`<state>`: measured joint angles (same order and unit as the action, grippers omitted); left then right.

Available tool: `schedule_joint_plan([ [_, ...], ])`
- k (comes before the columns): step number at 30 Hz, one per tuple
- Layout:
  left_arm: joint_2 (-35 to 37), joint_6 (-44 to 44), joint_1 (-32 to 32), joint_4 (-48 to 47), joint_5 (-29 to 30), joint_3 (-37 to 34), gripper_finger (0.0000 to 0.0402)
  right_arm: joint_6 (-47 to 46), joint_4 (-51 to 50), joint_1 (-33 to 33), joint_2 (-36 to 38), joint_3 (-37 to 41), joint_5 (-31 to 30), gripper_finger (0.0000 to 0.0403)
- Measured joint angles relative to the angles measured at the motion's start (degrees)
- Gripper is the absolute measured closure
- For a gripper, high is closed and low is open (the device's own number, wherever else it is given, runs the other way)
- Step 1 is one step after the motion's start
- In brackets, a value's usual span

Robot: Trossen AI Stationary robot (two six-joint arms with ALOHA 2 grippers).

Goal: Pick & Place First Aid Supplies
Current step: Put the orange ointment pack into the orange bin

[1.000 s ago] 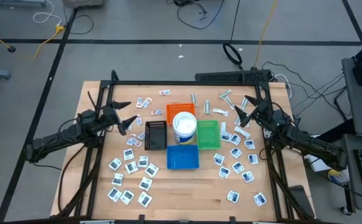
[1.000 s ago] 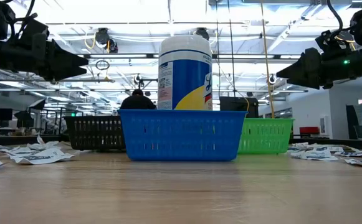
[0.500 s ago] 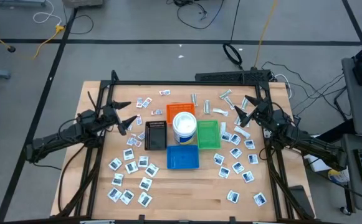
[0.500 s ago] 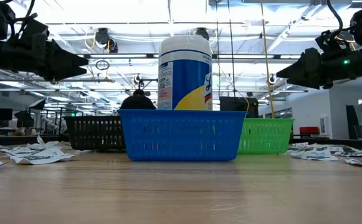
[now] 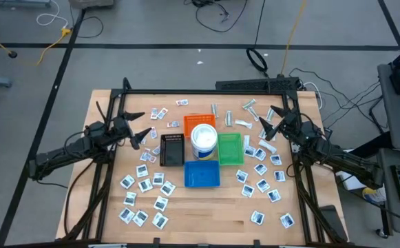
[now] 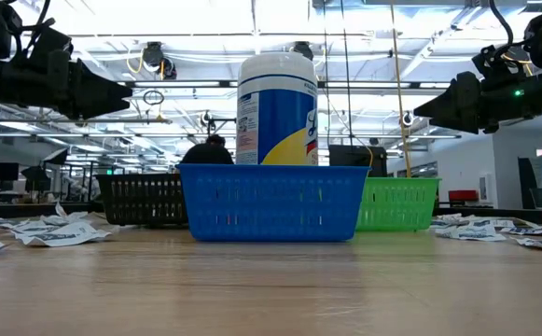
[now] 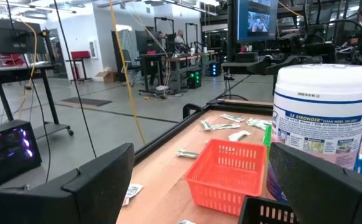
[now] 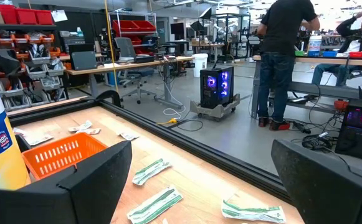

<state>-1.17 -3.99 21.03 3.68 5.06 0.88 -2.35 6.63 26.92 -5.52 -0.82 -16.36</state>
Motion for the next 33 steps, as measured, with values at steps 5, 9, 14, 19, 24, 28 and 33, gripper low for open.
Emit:
schedule_joint_plan([
  [5, -0.02, 1.91, 0.01, 0.25, -0.43, 0.97, 0.0023, 0.01, -0.02, -0.01, -0.01, 0.00, 0.00, 0.0023],
  [9, -0.97, 4.59, 0.00, -3.42, -0.52, 4.70, 0.0023, 0.02, -0.02, -0.02, 0.00, 0.02, 0.00, 0.0023],
  [14, -5.28, 4.31, -0.02, -15.52, -0.50, 13.92, 0.0023, 0.02, 0.00, 0.00, -0.01, 0.01, 0.00, 0.0023],
  [19, -14.03, 4.29, -0.01, -25.74, -0.50, 24.52, 0.0023, 0.02, -0.02, -0.01, 0.00, 0.00, 0.02, 0.0023],
  [24, -24.82, 4.57, -0.02, -35.55, -0.48, 35.75, 0.0023, 0.01, 0.00, -0.01, -0.01, 0.00, 0.01, 0.0023],
  [28, -33.02, 4.58, -0.02, -42.27, -0.50, 44.27, 0.0023, 0.00, -0.02, -0.02, 0.00, 0.02, 0.00, 0.0023],
  [33, -42.57, 6.23, -0.02, -49.61, -0.50, 53.40, 0.0023, 0.02, -0.02, -0.02, 0.00, 0.02, 0.01, 0.0023],
])
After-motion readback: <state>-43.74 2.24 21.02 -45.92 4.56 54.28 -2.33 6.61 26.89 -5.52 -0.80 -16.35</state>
